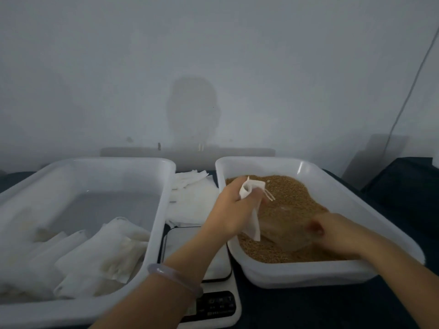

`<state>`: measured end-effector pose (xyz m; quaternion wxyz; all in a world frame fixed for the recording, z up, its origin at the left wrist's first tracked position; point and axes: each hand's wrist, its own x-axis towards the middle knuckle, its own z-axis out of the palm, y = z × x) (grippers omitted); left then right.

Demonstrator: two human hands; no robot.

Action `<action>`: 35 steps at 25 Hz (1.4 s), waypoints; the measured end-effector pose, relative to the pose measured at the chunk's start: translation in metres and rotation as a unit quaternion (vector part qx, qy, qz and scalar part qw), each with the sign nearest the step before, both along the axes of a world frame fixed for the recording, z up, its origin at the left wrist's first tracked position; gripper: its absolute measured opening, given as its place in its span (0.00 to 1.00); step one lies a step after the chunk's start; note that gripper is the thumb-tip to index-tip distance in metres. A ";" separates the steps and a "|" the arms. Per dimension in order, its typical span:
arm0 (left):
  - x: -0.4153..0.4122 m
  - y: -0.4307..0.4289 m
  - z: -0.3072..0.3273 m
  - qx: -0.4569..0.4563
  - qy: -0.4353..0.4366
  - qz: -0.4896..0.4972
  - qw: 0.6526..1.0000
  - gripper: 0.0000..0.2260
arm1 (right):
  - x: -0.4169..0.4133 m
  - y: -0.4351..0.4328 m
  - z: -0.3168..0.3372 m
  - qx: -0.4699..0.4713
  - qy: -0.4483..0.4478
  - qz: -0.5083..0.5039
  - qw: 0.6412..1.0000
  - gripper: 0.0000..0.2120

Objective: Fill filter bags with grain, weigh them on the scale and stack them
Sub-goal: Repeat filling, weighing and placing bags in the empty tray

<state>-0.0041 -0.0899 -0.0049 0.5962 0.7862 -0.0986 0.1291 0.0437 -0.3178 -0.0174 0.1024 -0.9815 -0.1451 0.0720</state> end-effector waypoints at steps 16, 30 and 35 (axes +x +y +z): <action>-0.026 0.106 0.015 0.105 0.095 0.162 0.977 0.13 | -0.034 0.181 0.019 0.306 0.001 0.174 0.936 0.13; -0.014 0.104 0.005 0.344 0.106 0.055 0.932 0.07 | -0.019 0.173 0.007 0.120 -0.014 0.191 0.974 0.07; -0.009 0.097 0.002 0.309 0.126 0.035 0.942 0.06 | -0.017 0.182 -0.002 0.047 -0.045 0.177 0.982 0.12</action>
